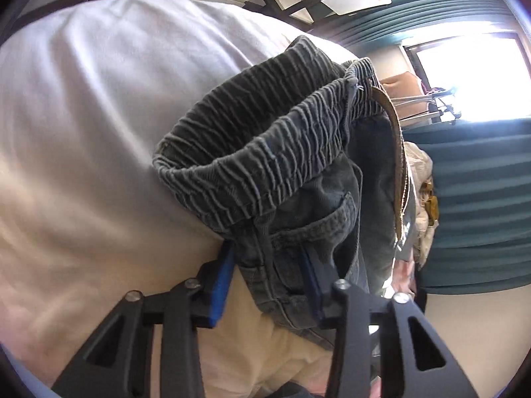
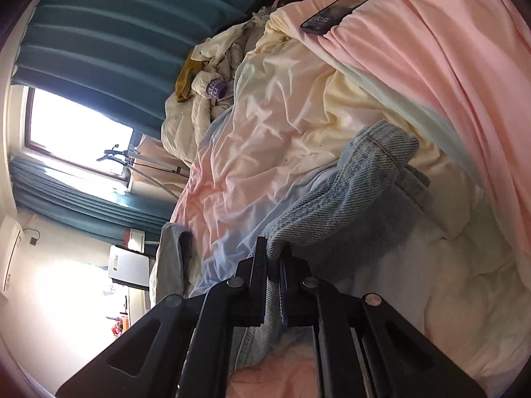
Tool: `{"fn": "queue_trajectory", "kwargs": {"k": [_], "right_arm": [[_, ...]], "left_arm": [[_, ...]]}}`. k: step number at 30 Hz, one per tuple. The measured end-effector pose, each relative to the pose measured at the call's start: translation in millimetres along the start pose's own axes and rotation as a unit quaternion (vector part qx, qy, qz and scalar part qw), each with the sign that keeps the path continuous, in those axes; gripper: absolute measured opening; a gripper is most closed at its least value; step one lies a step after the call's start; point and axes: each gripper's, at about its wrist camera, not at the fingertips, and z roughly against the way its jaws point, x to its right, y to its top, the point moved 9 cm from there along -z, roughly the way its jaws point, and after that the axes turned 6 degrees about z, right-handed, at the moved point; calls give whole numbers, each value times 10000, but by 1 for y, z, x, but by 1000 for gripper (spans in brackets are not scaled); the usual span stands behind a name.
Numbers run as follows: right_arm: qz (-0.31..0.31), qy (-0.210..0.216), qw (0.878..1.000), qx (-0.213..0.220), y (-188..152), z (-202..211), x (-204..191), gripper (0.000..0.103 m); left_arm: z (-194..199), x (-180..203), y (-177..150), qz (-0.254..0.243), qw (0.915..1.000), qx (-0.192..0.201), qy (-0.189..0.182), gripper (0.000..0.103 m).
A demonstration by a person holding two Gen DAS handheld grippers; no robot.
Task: Fold clothes
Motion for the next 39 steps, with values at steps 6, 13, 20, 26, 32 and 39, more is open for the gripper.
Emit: {"fn": "queue_trajectory", "kwargs": {"k": [6, 13, 20, 26, 32, 39], "right_arm": [[-8, -395, 9989, -265, -3, 1, 22, 6], [67, -863, 9957, -326, -18, 32, 30, 21], [171, -1318, 9904, -391, -33, 62, 37, 75], [-20, -1092, 9827, -1496, -33, -31, 8, 76], [-453, -1975, 9615, -1855, -17, -104, 40, 68], [-552, -2271, 9557, -1787, -3, -114, 43, 6]], "left_arm": [[47, 34, 18, 222, 9962, 352, -763, 13], [74, 19, 14, 437, 9928, 230, -1095, 13], [52, -7, 14, 702, 9923, -1, -1022, 13], [30, -9, 16, 766, 9921, -95, -988, 13], [22, -6, 24, 789, 9907, -214, -1087, 13], [21, 12, 36, 607, 9930, -218, -994, 13]]}}
